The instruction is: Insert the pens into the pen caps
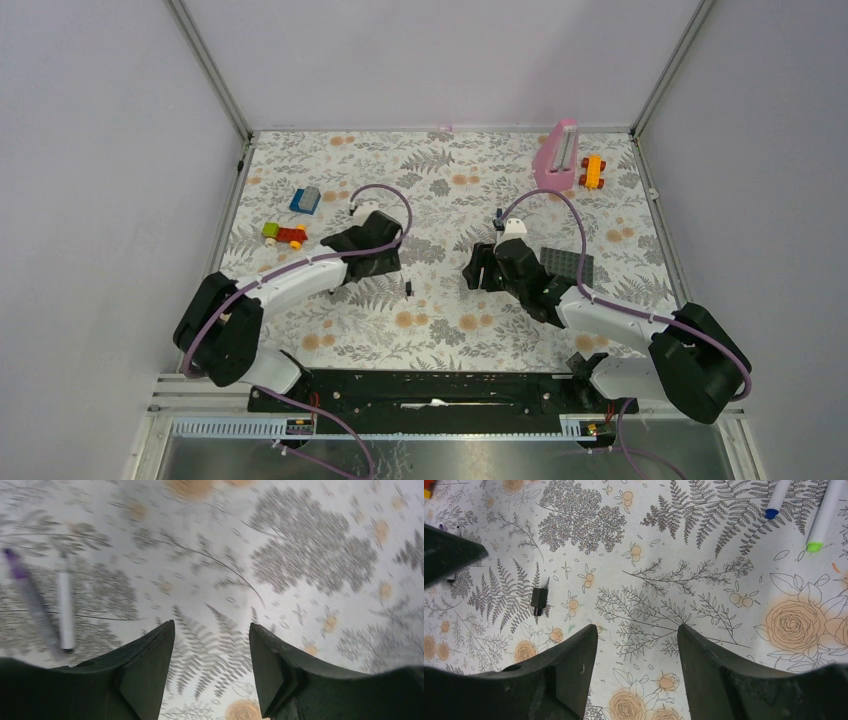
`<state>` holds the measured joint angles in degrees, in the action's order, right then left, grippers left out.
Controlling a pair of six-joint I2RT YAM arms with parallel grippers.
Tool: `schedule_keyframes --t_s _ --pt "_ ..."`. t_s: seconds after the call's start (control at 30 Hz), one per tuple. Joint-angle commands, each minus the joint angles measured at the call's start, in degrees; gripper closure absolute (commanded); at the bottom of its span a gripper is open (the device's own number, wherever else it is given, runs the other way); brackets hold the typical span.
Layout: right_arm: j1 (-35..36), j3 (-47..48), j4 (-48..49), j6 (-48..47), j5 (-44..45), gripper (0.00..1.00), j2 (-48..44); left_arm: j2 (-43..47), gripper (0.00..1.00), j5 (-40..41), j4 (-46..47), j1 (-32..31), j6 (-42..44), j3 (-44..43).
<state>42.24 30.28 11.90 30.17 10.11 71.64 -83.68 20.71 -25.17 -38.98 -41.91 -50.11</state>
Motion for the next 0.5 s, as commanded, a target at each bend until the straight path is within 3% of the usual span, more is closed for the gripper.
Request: schedule_keyframes --t_s 0.0,0.13,0.47 --pt "0.09 -0.25 3.32 -1.21 1.73 0.33 0.64 3.60 0.39 6.41 -2.43 5.87 -0.28 1.38" --pt "0.10 0.01 3.39 -1.17 1.54 0.32 1.44 3.90 0.41 7.39 -2.79 11.01 -1.04 2.64" --pt "0.12 1.17 2.86 -1.52 0.30 0.32 3.34 1.21 0.42 7.91 0.17 17.04 -4.03 5.44"
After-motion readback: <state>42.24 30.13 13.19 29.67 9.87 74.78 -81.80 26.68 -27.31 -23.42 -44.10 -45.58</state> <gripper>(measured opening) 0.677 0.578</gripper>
